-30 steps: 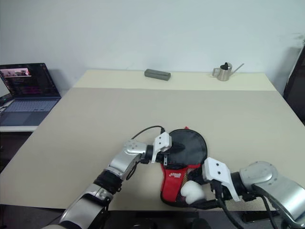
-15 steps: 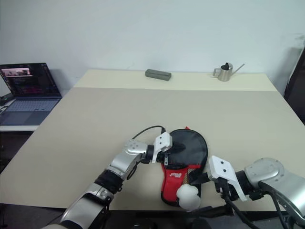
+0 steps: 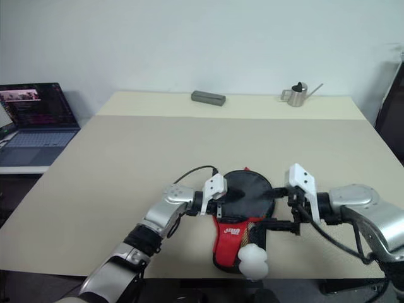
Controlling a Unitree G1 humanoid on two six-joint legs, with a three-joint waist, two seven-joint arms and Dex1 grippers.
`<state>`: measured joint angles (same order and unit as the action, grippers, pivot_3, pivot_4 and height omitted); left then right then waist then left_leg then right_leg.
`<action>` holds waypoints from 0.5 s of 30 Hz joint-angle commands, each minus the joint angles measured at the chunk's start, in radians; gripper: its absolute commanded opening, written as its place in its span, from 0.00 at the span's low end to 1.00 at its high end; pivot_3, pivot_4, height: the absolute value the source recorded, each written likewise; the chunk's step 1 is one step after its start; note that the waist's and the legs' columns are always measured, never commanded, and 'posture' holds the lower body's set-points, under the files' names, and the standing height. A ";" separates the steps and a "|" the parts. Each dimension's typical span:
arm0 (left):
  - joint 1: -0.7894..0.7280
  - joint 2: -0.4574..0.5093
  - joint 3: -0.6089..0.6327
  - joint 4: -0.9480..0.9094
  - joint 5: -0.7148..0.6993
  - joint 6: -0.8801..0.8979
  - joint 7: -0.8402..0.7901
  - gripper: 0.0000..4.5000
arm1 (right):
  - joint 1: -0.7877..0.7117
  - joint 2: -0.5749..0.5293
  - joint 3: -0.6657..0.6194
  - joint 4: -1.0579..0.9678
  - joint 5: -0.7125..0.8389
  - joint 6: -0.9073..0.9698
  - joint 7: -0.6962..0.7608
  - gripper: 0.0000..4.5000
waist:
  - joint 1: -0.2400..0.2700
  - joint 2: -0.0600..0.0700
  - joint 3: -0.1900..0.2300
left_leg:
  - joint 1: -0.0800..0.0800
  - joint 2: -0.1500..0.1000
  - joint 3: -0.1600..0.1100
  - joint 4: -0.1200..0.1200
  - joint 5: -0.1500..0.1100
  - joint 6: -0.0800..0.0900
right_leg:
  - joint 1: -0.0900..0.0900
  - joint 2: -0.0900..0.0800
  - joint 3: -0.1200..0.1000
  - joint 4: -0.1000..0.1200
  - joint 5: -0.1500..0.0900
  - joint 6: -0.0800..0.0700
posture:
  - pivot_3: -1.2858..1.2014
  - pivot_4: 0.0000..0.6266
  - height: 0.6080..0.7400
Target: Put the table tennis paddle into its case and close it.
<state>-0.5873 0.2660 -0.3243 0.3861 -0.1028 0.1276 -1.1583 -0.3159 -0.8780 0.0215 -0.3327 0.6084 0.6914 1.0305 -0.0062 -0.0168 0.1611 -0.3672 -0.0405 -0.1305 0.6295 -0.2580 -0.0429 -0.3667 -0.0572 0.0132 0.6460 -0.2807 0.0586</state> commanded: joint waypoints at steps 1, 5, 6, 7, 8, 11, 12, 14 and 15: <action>0.030 0.061 0.060 -0.175 -0.086 0.089 -0.035 1.00 | -0.054 0.060 -0.024 0.106 -0.058 -0.111 -0.023 0.99 | -0.008 0.000 0.002 | -0.002 0.000 0.001 0.000 0.000 0.000 | -0.004 0.000 0.001 0.001 0.001 -0.001 | 0.52 0.24 1.00; 0.039 0.113 0.140 -0.330 -0.192 0.207 -0.019 1.00 | -0.106 0.138 -0.048 0.218 -0.073 -0.181 -0.028 0.99 | -0.021 0.001 0.003 | -0.012 0.001 -0.001 0.001 0.001 -0.001 | -0.014 0.001 0.001 0.003 0.003 -0.006 | 0.52 0.24 1.00; 0.040 0.123 0.171 -0.367 -0.227 0.244 -0.008 1.00 | -0.120 0.148 -0.045 0.247 -0.080 -0.201 -0.013 0.99 | -0.021 0.001 0.003 | -0.014 0.001 -0.001 0.002 0.002 -0.003 | -0.015 0.000 0.001 0.003 0.003 -0.006 | 0.52 0.24 1.00; 0.043 0.137 0.205 -0.400 -0.258 0.275 0.005 1.00 | -0.134 0.154 -0.040 0.275 -0.081 -0.209 0.007 0.99 | -0.021 0.001 0.003 | -0.015 0.001 -0.001 0.002 0.002 -0.003 | -0.016 0.000 0.001 0.003 0.003 -0.006 | 0.52 0.24 1.00; 0.045 0.144 0.224 -0.423 -0.277 0.298 0.017 1.00 | -0.143 0.156 -0.037 0.298 -0.082 -0.218 0.023 0.99 | -0.022 0.001 0.004 | -0.015 0.001 -0.001 0.002 0.002 -0.003 | -0.016 -0.001 0.001 0.003 0.003 -0.006 | 0.52 0.24 1.00; 0.086 0.193 0.288 -0.492 -0.304 0.325 0.056 1.00 | -0.184 0.170 -0.035 0.393 -0.098 -0.259 0.053 0.99 | -0.023 0.001 0.004 | -0.015 0.001 0.000 0.002 0.002 -0.003 | -0.016 -0.001 0.001 0.002 0.003 -0.006 | 0.52 0.24 1.00; 0.113 0.214 0.315 -0.515 -0.311 0.329 0.072 1.00 | -0.202 0.175 -0.028 0.437 -0.120 -0.294 0.063 0.99 | -0.024 0.002 0.004 | -0.015 0.001 0.000 0.001 0.002 -0.003 | -0.016 -0.001 0.001 0.002 0.003 -0.006 | 0.52 0.24 1.00; 0.158 0.239 0.350 -0.552 -0.320 0.336 0.105 1.00 | -0.244 0.185 -0.025 0.530 -0.155 -0.352 0.081 0.99 | -0.025 0.002 0.004 | -0.015 0.001 0.001 0.001 0.001 -0.001 | -0.016 -0.001 0.001 0.002 0.003 -0.006 | 0.52 0.24 1.00; 0.196 0.255 0.379 -0.581 -0.326 0.338 0.125 1.00 | -0.281 0.194 -0.026 0.591 -0.168 -0.379 0.090 0.99 | -0.029 0.003 0.005 | -0.015 0.001 0.001 0.001 0.001 -0.001 | -0.016 -0.001 0.001 0.002 0.003 -0.006 | 0.52 0.24 1.00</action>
<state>-0.4089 0.5036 0.0078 -0.1317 -0.4009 0.4594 -1.0592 -0.5542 -0.6849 0.0207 0.2141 0.4580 0.3737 1.1023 -0.0349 -0.0139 0.1660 -0.3817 -0.0397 -0.1287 0.6303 -0.2573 -0.0439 -0.3834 -0.0576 0.0160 0.6482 -0.2773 0.0529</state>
